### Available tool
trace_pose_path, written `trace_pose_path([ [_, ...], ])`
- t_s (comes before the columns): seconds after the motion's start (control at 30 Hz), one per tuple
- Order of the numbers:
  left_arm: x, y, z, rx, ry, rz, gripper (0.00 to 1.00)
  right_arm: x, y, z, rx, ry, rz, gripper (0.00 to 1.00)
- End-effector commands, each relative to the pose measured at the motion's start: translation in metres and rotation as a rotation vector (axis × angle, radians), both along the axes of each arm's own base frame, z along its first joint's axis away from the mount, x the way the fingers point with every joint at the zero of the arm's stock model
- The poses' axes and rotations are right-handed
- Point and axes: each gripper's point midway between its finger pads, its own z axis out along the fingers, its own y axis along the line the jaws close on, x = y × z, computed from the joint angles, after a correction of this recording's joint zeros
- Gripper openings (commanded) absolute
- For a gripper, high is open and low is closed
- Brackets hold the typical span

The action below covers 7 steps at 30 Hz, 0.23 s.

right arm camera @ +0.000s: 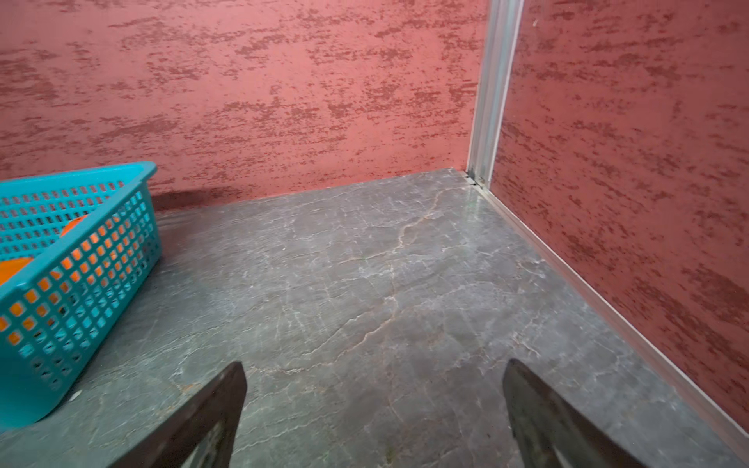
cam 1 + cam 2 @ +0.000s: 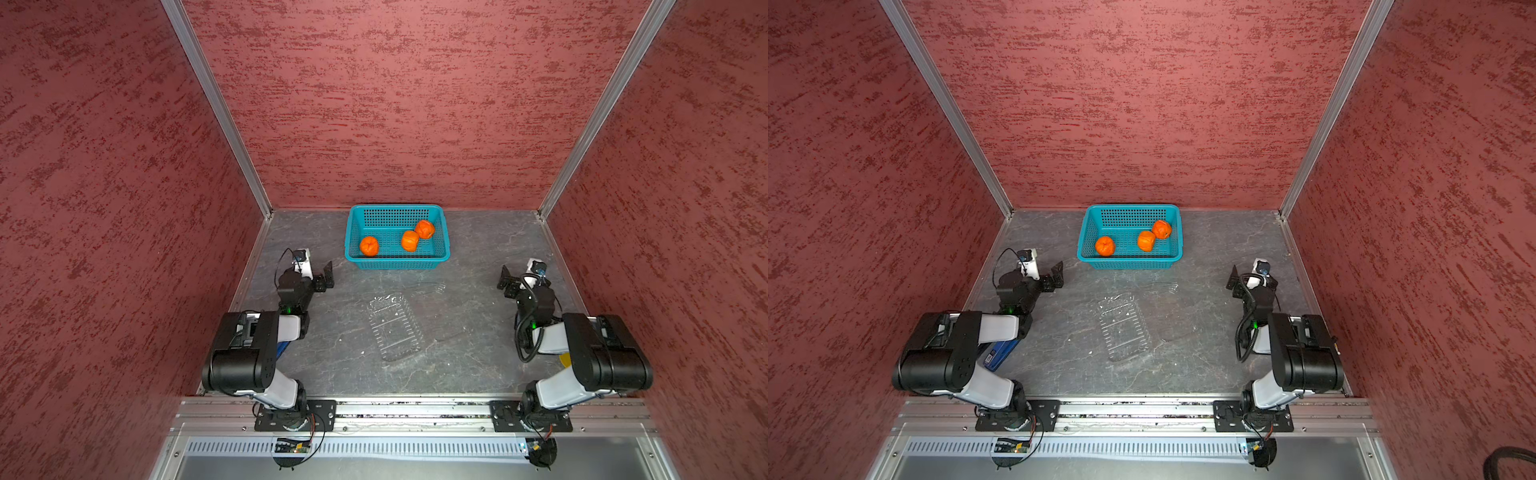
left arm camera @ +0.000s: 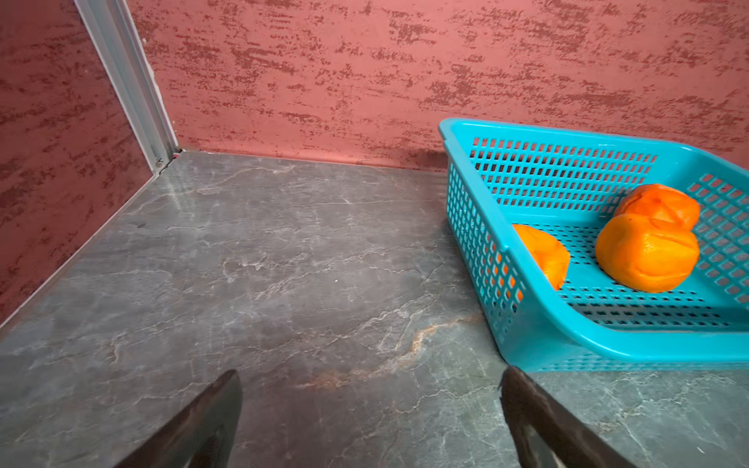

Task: Take oranges out of containers
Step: Reset both arms

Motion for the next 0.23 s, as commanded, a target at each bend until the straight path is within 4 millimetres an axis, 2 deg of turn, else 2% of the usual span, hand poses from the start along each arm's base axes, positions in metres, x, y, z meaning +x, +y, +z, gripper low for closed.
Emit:
trace_pose_path([
  [0.0, -0.0012, 0.0043, -0.0034, 0.021, 0.008, 0.021, 0.99, 0.0095, 0.0129, 0.0068, -0.007, -0.005, 0.098, 0.99],
  [0.2, -0.0012, 0.0038, -0.0038, 0.023, 0.011, 0.021, 0.99, 0.0081, 0.0113, 0.0082, -0.003, -0.016, 0.098, 0.99],
])
